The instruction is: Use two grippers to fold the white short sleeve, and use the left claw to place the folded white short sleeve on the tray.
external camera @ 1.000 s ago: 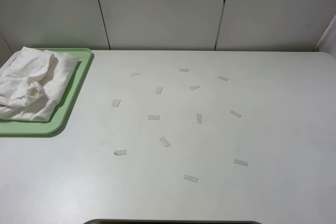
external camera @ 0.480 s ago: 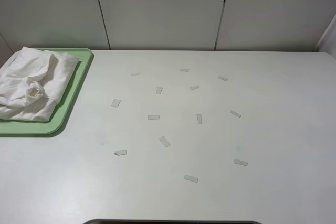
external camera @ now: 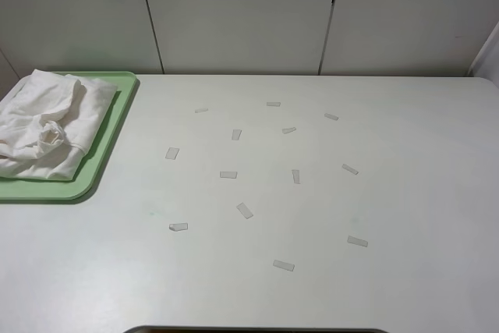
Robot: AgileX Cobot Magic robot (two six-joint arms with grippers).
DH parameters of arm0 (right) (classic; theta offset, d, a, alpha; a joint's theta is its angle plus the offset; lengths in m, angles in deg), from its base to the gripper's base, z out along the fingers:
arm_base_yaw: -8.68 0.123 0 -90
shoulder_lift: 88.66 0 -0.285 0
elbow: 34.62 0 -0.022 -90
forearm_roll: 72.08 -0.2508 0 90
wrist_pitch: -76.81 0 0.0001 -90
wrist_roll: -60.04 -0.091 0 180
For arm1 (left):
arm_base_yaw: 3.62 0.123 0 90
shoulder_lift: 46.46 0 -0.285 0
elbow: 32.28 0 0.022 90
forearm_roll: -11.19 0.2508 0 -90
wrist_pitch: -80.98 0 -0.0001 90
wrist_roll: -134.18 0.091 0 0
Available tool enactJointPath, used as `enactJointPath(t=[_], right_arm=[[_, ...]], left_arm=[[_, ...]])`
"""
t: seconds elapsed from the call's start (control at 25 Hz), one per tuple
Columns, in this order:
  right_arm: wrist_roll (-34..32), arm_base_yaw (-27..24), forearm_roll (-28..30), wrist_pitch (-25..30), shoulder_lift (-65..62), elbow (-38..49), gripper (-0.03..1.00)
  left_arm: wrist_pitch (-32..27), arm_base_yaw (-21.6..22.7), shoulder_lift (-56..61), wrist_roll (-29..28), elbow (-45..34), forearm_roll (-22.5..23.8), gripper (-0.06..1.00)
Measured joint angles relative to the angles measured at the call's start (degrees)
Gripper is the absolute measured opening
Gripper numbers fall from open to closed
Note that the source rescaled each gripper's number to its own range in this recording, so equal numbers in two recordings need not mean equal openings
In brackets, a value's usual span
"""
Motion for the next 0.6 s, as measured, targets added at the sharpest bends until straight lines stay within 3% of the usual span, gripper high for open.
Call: enactJointPath(t=[0.6], right_arm=[[0.00, 0.00, 0.00, 0.00, 0.00, 0.00, 1.00]], left_arm=[[0.00, 0.00, 0.05, 0.12, 0.00, 0.00, 0.95]])
